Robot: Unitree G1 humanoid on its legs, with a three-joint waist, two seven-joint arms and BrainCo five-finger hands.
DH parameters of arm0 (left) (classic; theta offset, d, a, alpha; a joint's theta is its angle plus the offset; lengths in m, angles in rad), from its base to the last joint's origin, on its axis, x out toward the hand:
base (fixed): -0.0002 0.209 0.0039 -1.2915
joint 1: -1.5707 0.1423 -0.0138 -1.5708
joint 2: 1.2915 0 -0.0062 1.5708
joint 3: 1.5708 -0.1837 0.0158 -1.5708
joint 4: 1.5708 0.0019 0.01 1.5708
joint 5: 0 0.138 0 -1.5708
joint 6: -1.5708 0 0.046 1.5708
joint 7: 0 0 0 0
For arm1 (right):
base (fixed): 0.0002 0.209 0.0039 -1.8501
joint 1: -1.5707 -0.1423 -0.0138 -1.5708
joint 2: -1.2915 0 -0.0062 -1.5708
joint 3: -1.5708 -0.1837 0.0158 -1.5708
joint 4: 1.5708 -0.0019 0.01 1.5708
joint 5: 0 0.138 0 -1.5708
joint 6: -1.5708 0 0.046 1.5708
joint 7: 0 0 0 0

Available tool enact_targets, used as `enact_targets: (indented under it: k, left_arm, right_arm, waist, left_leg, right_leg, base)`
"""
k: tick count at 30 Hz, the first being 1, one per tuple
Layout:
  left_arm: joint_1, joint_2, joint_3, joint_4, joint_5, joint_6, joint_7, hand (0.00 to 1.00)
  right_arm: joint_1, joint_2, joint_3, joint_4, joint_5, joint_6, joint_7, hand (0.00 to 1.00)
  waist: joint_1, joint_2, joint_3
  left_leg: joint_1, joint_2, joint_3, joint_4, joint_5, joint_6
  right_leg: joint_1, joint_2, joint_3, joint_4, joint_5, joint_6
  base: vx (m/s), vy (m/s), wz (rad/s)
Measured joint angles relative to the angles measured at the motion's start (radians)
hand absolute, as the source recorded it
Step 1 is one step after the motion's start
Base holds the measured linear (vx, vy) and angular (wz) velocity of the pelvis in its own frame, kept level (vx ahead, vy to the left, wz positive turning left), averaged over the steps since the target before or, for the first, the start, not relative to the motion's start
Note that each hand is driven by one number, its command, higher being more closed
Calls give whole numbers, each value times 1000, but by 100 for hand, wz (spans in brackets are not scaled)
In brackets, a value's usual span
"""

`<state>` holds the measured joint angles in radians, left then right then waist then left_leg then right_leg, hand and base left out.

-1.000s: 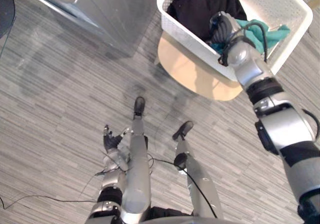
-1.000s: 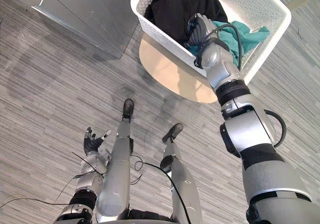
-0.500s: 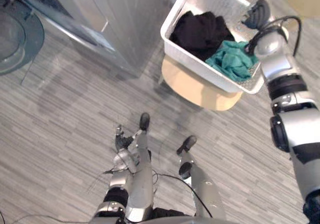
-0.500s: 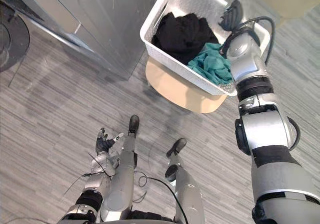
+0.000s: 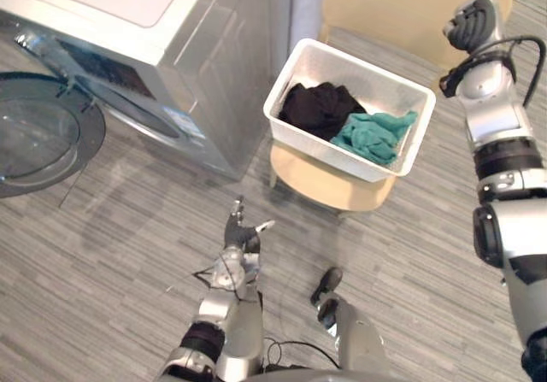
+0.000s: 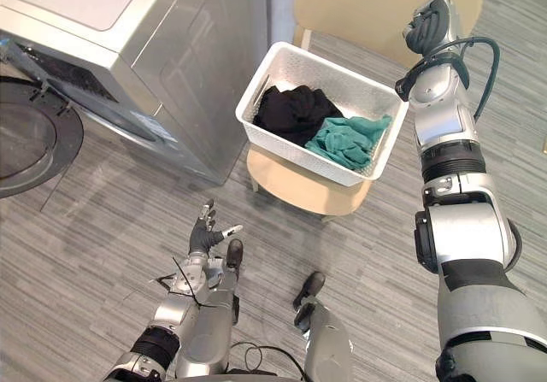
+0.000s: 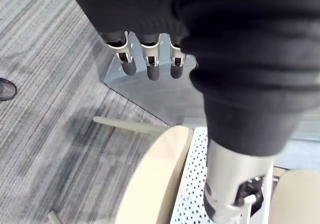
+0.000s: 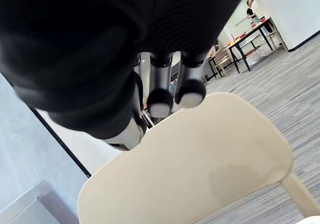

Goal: Pick up the laundry basket with both hands and put the clothes into the washing machine.

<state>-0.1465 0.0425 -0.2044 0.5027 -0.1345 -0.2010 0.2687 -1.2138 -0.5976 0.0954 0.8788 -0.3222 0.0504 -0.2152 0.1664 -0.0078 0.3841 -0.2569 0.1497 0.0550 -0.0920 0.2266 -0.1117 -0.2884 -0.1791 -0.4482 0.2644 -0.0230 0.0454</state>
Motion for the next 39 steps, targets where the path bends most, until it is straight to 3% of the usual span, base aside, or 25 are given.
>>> enact_targets:
  k: [6, 9, 16, 20, 27, 39]
  left_arm:
    - [22, 9, -1, -1, -1, 0, -5, 0]
    - [40, 12, 3, 0, -2, 0, -4, 0]
    - [36, 19, 65, 56, 0, 20, 3, 0]
    - [9, 27, 125, 67, -1, 21, 23, 0]
    - [-36, 39, 219, 65, -13, 20, 40, 0]
    - [-39, 17, 346, -5, -55, -1, 44, 0]
  right_arm:
    - [1, 41, 41, 172, 20, 2, 37, 0]
    - [7, 47, 70, 178, 44, 1, 56, 0]
    - [-3, 48, 113, 203, 90, -5, 68, 0]
    - [-10, 48, 117, 204, 118, -5, 68, 0]
    - [-16, 51, 150, 203, 123, -6, 88, 0]
    - [-5, 75, 176, 169, 138, -3, 133, 0]
  waist:
    - [0, 0, 0]
    - [0, 1, 0]
    - [48, -3, 4]
    - [68, -29, 22]
    - [68, -96, 70]
    - [74, -114, 94]
  left_leg:
    - [-29, 6, -1, 0, 3, -1]
    - [-80, 10, -34, 0, 13, -7]
    - [-201, 22, -131, 0, 42, -10]
    - [-240, 24, -148, 0, 43, -10]
    - [-299, 40, -180, 0, 47, -15]
    - [-384, 50, -205, 17, 44, -18]
  right_leg:
    - [-64, -9, 5, 65, -31, -10]
    - [-91, -5, -24, 65, -32, -12]
    - [-138, 5, -117, 48, -31, -18]
    - [-157, 15, -136, 26, -28, -20]
    - [-157, 59, -177, -70, 6, -23]
    - [-206, 75, -216, -84, 7, -23]
  base:
    - [-39, -65, -5]
    - [-4, -51, 21]
    - [33, -79, 32]
    - [38, -83, 12]
    - [30, -77, 5]
    - [31, -42, 4]
